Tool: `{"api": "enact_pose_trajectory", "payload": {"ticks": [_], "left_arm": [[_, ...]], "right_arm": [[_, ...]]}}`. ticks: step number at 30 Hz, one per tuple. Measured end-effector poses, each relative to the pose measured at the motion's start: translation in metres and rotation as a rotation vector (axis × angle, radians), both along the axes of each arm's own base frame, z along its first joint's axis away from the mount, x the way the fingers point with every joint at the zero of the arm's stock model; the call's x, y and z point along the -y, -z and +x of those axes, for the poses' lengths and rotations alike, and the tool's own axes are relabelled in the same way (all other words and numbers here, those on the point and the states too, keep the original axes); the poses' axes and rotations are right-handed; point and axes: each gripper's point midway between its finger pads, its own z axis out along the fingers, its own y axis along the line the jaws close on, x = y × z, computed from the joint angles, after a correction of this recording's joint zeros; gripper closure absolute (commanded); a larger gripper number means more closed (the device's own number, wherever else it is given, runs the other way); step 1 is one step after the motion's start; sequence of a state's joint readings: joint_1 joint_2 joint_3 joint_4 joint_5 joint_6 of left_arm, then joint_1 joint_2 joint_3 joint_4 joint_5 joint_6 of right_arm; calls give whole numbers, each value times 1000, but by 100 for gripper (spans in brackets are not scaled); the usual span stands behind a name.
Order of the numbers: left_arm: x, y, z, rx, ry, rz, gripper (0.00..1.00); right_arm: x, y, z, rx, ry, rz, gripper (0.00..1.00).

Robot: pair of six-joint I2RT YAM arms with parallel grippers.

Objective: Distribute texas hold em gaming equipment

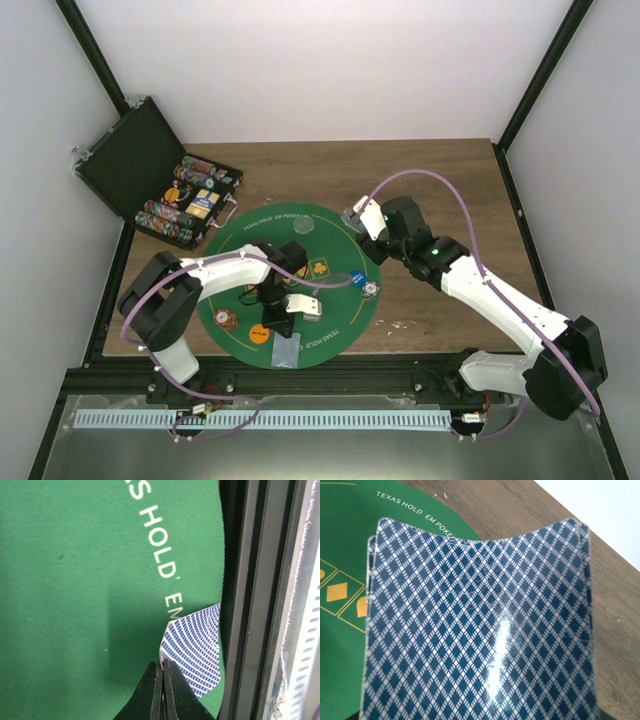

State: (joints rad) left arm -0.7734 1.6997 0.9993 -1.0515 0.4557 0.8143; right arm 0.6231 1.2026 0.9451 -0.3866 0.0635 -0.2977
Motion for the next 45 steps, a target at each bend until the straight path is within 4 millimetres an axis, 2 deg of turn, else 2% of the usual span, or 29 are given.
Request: {"api": "enact_pose_trajectory", "payload": {"ticks": [8, 9, 12, 15, 20, 22, 25, 31, 34, 36, 38, 39, 42, 45], "left_arm": [[-2, 3, 22, 55, -49, -13, 96], [-3, 4, 23, 58, -53, -12, 92], [-3, 5, 24, 61, -53, -11, 68], [-3, 5, 23, 61, -51, -12, 53], [-2, -3, 29, 53, -90, -26, 45], [1, -16, 37, 66, -119, -59, 41], [6, -49, 49, 110, -158, -146, 37], [3, -114, 55, 185, -231, -302, 37], [-4, -146, 76, 210, -398, -365, 37], [-12, -172, 105, 217, -578, -428, 37], [-17, -195, 127, 200, -709, -494, 32], [-18, -208, 136, 173, -774, -539, 26], [-10, -226, 140, 74, -841, -625, 13], [-1, -233, 138, -21, -873, -672, 7]], "right_arm": [[-1, 6, -1, -20, -2, -9, 52], [0, 6, -1, -22, -2, -10, 52], [0, 6, -1, -23, -2, -12, 52], [0, 6, -1, -24, -3, -14, 52], [1, 8, -2, -34, -3, -20, 52], [1, 9, -3, -37, -3, -22, 52], [1, 10, -4, -45, -7, -24, 52], [-5, 12, -11, -62, -40, -17, 52], [-14, 11, -17, -62, -76, -14, 52], [-25, 9, -26, -58, -119, -12, 52], [-38, 8, -36, -52, -168, -8, 52], [-45, 7, -42, -46, -197, -6, 52], [-65, 1, -55, -23, -264, 10, 52], [-81, -1, -63, -8, -312, 21, 52]]}}
